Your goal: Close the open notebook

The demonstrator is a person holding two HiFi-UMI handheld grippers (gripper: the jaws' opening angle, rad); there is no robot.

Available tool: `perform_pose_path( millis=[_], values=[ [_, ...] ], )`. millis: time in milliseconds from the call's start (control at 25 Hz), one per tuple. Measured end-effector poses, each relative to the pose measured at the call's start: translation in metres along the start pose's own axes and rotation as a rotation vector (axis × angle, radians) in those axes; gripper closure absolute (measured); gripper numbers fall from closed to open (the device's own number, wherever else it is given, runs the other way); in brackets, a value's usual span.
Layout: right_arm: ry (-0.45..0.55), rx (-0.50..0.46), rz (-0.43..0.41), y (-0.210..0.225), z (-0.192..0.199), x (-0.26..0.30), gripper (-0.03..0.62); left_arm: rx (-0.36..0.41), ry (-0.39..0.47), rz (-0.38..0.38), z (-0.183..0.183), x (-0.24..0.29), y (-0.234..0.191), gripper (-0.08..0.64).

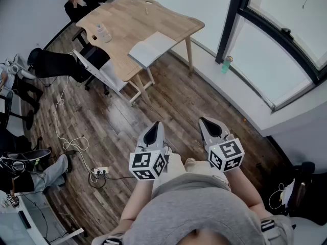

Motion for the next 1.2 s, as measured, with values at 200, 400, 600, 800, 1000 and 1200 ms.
perform_pose_path(
  millis=[200,400,600,800,1000,1200],
  values=[
    [0.009,-0.007,-0.004,-0.019,-0.006,0.013,0.592,0.004,-0.014,0.019,-0.002,-0.002,-0.019,0.558],
    [-0.002,-0.025,0.005,-0.029,-0.017,0.036,0.593,0.014,-0.002,0.051,-0.020,0.015,-0.038,0.558],
    [0.005,0.022,0.011,-0.035,-0.026,0.067,0.591,0.015,-0.026,0.082,-0.030,0.033,-0.066,0.558],
    [0.001,0.028,0.042,-0.039,-0.036,0.101,0.591,0.021,-0.036,0.107,-0.043,0.053,-0.096,0.558],
    [0.010,0.035,0.053,-0.049,-0.046,0.139,0.591,0.046,-0.037,0.116,-0.056,0.067,-0.131,0.558],
    [0.012,0.027,0.049,-0.059,-0.052,0.168,0.591,0.066,-0.047,0.116,-0.063,0.078,-0.161,0.558]
  ],
)
Point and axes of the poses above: the fingertips, and each gripper's own axes: x forward along the fingers, y to its right, z out of its underside, the point moved 10 cm from there along -x, backward along the fingers, and after that the axes turned 3 degrees about -y, right-handed, at the moved point
